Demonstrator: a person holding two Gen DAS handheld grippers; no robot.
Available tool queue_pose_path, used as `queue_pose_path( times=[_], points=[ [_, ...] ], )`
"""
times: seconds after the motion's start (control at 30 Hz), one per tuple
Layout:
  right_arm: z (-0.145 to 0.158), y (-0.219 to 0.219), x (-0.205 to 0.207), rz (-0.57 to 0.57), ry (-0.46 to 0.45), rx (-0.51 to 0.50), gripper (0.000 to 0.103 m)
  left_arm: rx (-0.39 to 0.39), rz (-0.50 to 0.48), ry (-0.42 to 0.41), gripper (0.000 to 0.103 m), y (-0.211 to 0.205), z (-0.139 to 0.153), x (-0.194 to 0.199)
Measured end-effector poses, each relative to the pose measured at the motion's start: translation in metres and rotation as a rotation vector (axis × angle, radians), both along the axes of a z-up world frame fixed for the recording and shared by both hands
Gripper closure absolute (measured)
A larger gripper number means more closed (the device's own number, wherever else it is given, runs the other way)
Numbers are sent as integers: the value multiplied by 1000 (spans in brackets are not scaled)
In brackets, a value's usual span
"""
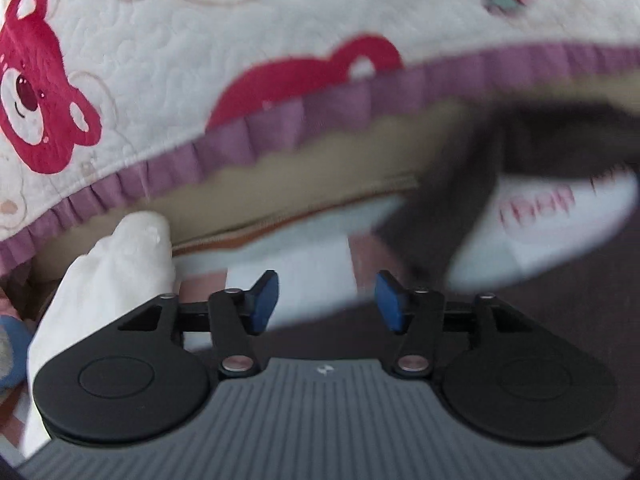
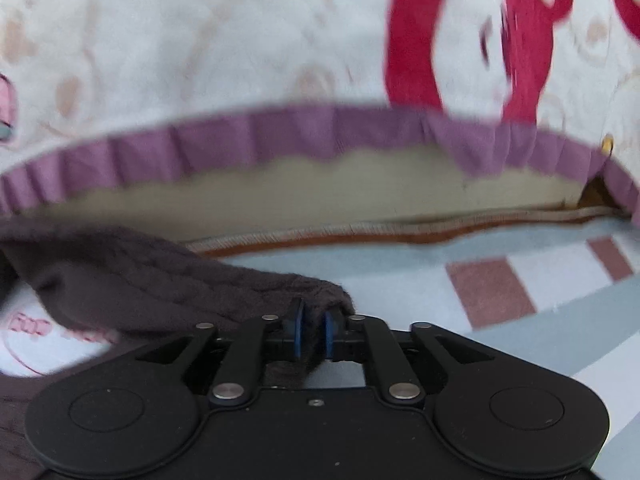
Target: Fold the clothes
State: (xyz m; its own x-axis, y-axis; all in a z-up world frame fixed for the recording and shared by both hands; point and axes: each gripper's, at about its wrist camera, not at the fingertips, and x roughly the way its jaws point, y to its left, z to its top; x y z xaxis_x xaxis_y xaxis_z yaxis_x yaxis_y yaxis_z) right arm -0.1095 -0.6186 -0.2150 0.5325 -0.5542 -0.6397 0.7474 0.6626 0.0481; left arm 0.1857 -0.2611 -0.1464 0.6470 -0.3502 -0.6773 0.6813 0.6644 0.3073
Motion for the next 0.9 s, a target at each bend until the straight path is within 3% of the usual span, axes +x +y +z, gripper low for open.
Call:
queue_pose_path(
  times=[0.1, 0.23, 0.37, 0.47, 0.5, 0.53, 0.63, 0.77, 0.83, 0.87, 0.9],
  points=[
    [15, 25, -4, 17, -2, -81, 51, 20, 1, 28, 44, 15, -11, -6],
    [19, 35, -9, -57, 67, -153, 52, 32, 15, 58, 43, 18, -24, 2],
    [25, 35, -9, -75, -98, 37, 50, 46, 28, 88, 40, 20, -37, 9],
    [11, 28, 20, 131, -282, 417, 51, 38, 55, 88, 38, 23, -40, 13],
    [8, 31, 29, 156, -289, 443, 48, 27, 67, 100, 37, 25, -39, 15],
    [4, 37, 42, 195, -229, 432, 43, 14, 78, 114, 37, 26, -38, 17],
    [-11, 54, 68, 271, -82, 366, 42, -22, 115, 161, 34, 29, -40, 26],
    [-39, 75, 82, 341, 5, 316, 34, -40, 144, 217, 29, 23, -50, 36],
    [-44, 93, 86, 411, 69, 187, 34, -75, 165, 240, 30, 20, -54, 39],
    [-45, 104, 89, 444, 113, 113, 37, -92, 164, 252, 45, 19, -55, 40],
    [-47, 110, 90, 465, 117, 49, 53, -111, 151, 259, 59, 17, -54, 40]
  ],
)
